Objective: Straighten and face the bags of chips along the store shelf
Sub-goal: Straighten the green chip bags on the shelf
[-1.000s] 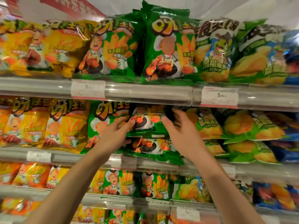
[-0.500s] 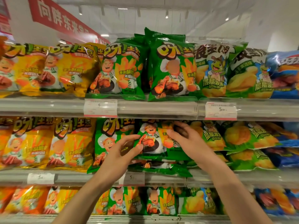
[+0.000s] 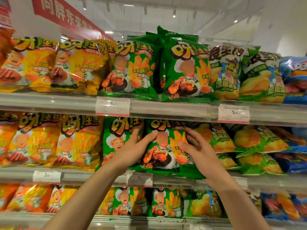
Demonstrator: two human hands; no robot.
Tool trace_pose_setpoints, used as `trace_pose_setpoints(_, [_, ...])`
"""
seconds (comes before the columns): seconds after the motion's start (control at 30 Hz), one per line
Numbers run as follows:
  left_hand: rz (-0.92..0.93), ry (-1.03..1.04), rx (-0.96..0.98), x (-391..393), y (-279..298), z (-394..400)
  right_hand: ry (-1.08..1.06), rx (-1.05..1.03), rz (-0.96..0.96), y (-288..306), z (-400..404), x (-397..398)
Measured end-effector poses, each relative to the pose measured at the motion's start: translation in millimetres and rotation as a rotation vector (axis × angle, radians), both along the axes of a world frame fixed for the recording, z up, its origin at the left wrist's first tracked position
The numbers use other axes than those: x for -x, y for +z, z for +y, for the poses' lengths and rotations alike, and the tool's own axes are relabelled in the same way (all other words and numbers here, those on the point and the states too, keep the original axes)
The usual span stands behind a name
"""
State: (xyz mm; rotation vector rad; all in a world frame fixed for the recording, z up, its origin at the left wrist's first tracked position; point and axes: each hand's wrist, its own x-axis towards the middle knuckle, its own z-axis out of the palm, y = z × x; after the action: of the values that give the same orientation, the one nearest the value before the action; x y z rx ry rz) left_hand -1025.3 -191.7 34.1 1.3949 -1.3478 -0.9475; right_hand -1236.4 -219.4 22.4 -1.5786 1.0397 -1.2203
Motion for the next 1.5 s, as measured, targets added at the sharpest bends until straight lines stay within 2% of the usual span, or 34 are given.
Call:
trace_pose_setpoints(0.13, [-0.025,-0.067,0.025,11,-1,-4,-0.017,0.016,-0.038,-3,6,7])
trace_pose_setpoints(0.37, [-0.003,-0.085,0.179,12,-6,6,-0.05,0.043,-0.053,-1,9,14])
trace_pose_setpoints(0.67, [-0.021,0.109,0.269,-36,-21,50,0.045,0.069,0.032,-5,22,-52])
trace_pose_setpoints(0.8, [-0.035,0.221,0.288,-63,-24,67,0.099,0.111,0.232,-6,19,-75])
trace_pose_setpoints(0.93, [-0.035,0.271,0.271,-81,-27,74,-0.205,0.21,0.708,-2,-16,-58])
trace_pose_setpoints(1.03, [-0.03,0.254,0.264,-84,-26,75,-0.233,0.057,0.915,-2,-38,-52])
trace_pose_setpoints(1.17, [-0.03,0.212,0.262,-82,-23,71,-0.17,-0.108,1.024,-8,-48,-58])
trace_pose_setpoints(1.3, [-0.028,0.2,0.261,-82,-22,69,-0.163,-0.162,0.98,-10,-48,-57])
trace_pose_setpoints(1.5, [-0.003,0.194,0.283,-93,-24,69,-0.279,-0.032,0.597,-15,-44,-46])
